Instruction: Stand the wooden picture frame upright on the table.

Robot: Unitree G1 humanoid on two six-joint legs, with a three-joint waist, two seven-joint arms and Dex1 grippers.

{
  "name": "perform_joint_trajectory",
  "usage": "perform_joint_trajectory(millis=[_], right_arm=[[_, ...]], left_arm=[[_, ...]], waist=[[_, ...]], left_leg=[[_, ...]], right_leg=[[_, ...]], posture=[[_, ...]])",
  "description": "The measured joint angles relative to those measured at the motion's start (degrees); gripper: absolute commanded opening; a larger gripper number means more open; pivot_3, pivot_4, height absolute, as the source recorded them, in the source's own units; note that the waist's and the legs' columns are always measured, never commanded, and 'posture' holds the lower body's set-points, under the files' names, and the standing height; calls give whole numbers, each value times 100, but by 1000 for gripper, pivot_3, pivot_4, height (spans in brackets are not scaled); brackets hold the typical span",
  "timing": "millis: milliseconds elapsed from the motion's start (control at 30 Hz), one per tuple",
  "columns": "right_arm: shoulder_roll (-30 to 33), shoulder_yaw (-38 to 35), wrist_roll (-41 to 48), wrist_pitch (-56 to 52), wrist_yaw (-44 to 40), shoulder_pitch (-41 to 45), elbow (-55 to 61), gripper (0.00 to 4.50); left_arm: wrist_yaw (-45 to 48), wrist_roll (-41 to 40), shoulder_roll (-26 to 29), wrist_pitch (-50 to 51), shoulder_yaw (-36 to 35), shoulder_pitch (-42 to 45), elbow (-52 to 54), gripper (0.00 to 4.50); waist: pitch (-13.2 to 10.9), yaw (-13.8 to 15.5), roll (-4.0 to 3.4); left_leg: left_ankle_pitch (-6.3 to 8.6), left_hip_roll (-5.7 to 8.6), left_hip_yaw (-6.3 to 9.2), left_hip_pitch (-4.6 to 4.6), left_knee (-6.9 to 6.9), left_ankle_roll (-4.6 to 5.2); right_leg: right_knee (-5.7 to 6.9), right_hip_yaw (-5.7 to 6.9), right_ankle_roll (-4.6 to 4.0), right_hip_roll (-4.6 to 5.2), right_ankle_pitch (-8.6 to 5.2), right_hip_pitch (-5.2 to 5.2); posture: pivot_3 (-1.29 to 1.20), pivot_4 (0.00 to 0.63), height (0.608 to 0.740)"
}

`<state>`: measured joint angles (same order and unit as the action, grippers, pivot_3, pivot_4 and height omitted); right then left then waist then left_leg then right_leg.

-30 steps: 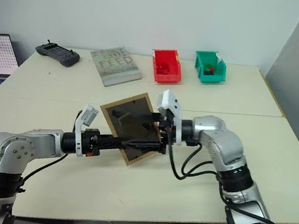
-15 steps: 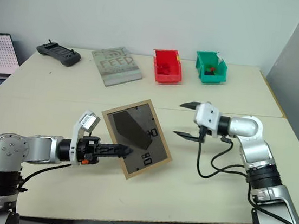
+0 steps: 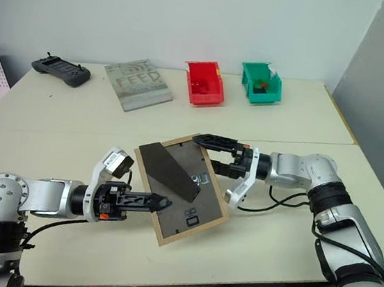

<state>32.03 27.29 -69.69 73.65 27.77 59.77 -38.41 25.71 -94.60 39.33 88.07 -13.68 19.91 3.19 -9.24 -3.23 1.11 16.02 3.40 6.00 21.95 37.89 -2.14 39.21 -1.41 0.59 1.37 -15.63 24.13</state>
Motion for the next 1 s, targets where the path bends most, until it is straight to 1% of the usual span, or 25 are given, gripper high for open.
perform_joint_trajectory(millis=[33, 200, 267, 367, 400, 467, 500, 533, 600, 700, 733, 800, 833, 867, 933, 967, 1000], right_arm=[[19, 111, -75, 63, 145, 81, -8, 3995], [78, 469, -282, 90, 692, 292, -115, 2790], [85, 594, -339, 74, 837, 315, -183, 2406], [129, 729, -371, 71, 956, 353, -192, 1638], [143, 769, -385, 63, 984, 386, -190, 1549], [168, 785, -386, 57, 990, 407, -188, 1523], [176, 809, -385, 68, 990, 407, -219, 1488], [193, 846, -382, 80, 980, 407, -300, 1350], [198, 878, -330, 113, 966, 407, -448, 1329], [164, 885, -48, 322, 723, 418, -877, 1329], [113, 887, 193, 459, 504, 451, -1220, 1329], [58, 874, 769, 665, 34, 489, -1939, 1329], [9, 829, 1184, 783, -370, 523, -2420, 1329], [-40, 765, 1458, 840, -662, 542, -2732, 1329], [-412, 325, 2227, 988, -1781, 651, -3766, 1329], [-639, -27, 2620, 975, -2504, 678, -4231, 1329], [-1020, -687, 3861, 346, -4427, 477, -4205, 1328]], left_arm=[[-73, -105, 40, -76, 49, -60, 51, 1301], [-372, -672, 292, -444, 273, -222, 202, 1301], [-456, -804, 382, -582, 369, -266, 273, 1301], [-503, -1020, 486, -736, 489, -319, 336, 1301], [-498, -1084, 509, -776, 532, -337, 328, 1301], [-485, -1107, 541, -860, 596, -336, 327, 1996], [-473, -1076, 545, -893, 596, -329, 345, 2151], [-437, -1011, 545, -992, 591, -311, 354, 2419], [-426, -803, 544, -1183, 555, -272, 346, 2903], [-416, -403, 517, -1524, 470, -201, 331, 3520], [-421, -259, 515, -1671, 385, -211, 341, 3681], [-513, -37, 511, -1978, 94, -297, 389, 4154], [-644, 15, 484, -2182, -152, -415, 465, 4439], [-744, 43, 450, -2318, -290, -488, 535, 4496], [-1043, 346, 373, -2686, -591, -745, 927, 4500], [-1183, 530, 332, -2847, -661, -837, 1141, 4500], [-1422, 911, 256, -3123, -808, -1070, 1542, 4500]], waist=[[0, 1, 0], [2, 5, 3], [2, 5, 3], [2, 2, 3], [2, 1, 3], [2, 1, 4], [2, 1, 4], [2, 5, 4], [2, 6, 4], [2, 1, 4], [2, -2, 5], [1, -12, 6], [1, -19, 6], [1, -23, 6], [2, -58, 17], [2, -70, 17], [0, -117, 30]], left_leg=[[0, 0, 0, 0, -1, 0], [0, 0, -2, -3, -1, 0], [0, 0, -4, -3, -1, 0], [0, -1, -5, -3, -1, 0], [0, -1, -8, -5, -1, 1], [0, -2, -9, -5, -1, 1], [0, -2, -9, -5, -1, 1], [0, -2, -10, -5, 0, 1], [0, -2, -13, -6, 0, 1], [0, -5, -24, -7, -1, 2], [0, -9, -32, -9, -1, 2], [1, -13, -47, -11, -1, 4], [5, -16, -57, -12, -1, 11], [8, -21, -66, -12, -1, 17], [13, -31, -93, -24, 0, 27], [18, -36, -101, -28, 3, 34], [23, -51, -111, -45, 2, 43]], right_leg=[[0, 0, 0, 0, 0, -1], [0, -1, -1, 0, 0, -6], [1, -2, -1, -1, 0, -5], [2, -5, -1, -4, 0, -5], [3, -9, -1, -5, 0, -5], [3, -9, -1, -6, 0, -5], [3, -10, -1, -7, 0, -6], [3, -10, -1, -7, 0, -6], [3, -12, -1, -7, 0, -6], [3, -20, -1, -8, 0, -6], [3, -25, -1, -10, 0, -7], [1, -35, -1, -10, 0, -8], [0, -43, -1, -11, 0, -8], [-5, -46, -1, -11, 0, -9], [-15, -59, 0, -16, 1, -19], [-14, -62, 0, -17, 1, -27], [-27, -66, 2, -24, 3, -48]], posture=[[0, 150, 740], [0, 150, 740], [0, 150, 740], [0, 150, 740], [0, 150, 740], [0, 150, 740], [0, 150, 740], [0, 150, 740], [0, 150, 740], [0, 150, 740], [0, 150, 740], [0, 150, 740], [0, 150, 740], [0, 150, 740], [0, 150, 740], [0, 150, 740], [0, 150, 740]])
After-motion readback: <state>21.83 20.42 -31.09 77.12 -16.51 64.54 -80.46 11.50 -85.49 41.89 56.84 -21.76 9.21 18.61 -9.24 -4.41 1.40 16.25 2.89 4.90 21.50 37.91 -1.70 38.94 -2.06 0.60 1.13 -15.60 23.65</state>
